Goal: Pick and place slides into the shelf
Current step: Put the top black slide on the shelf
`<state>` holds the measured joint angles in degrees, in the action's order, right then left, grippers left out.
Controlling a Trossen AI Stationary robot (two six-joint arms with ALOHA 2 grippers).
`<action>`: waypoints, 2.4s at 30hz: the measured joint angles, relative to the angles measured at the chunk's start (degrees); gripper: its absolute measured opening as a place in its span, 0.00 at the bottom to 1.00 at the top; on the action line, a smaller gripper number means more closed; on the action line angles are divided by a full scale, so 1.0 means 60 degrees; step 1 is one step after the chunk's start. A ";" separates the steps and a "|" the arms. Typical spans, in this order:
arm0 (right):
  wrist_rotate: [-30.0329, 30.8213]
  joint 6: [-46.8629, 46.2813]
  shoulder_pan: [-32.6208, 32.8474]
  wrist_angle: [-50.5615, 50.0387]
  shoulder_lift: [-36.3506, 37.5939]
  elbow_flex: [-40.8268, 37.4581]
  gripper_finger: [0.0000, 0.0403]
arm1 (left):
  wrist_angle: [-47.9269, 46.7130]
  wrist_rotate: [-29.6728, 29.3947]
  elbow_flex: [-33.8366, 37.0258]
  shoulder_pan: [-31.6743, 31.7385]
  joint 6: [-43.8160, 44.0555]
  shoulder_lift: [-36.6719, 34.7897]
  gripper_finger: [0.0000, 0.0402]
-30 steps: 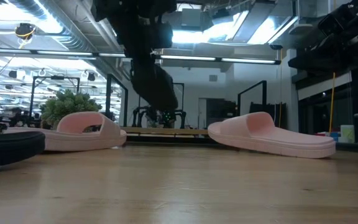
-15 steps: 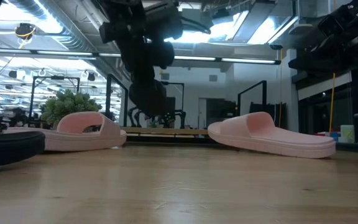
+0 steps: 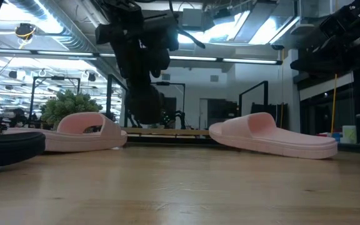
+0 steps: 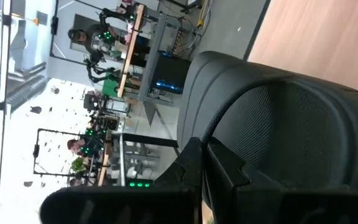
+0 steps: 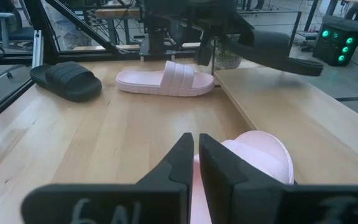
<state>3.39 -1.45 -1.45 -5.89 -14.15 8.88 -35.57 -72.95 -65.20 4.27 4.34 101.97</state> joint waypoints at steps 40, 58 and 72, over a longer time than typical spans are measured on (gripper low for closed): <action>-0.0006 -0.0211 0.0000 0.0000 0.0000 0.0000 0.07 | -0.1038 0.0109 0.0235 0.0146 0.1033 -0.0014 0.00; -0.0006 -0.0204 0.0000 0.0000 0.0000 0.0000 0.07 | -0.1566 0.1076 0.0235 0.0364 0.1785 -0.0017 0.00; -0.0006 -0.0211 0.0001 0.0000 0.0002 0.0000 0.07 | -0.1446 0.1885 0.0235 0.0324 0.2086 -0.0017 0.00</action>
<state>3.36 -2.72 -1.45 -5.89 -14.14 8.88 -44.25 -61.64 -63.79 6.22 16.86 101.86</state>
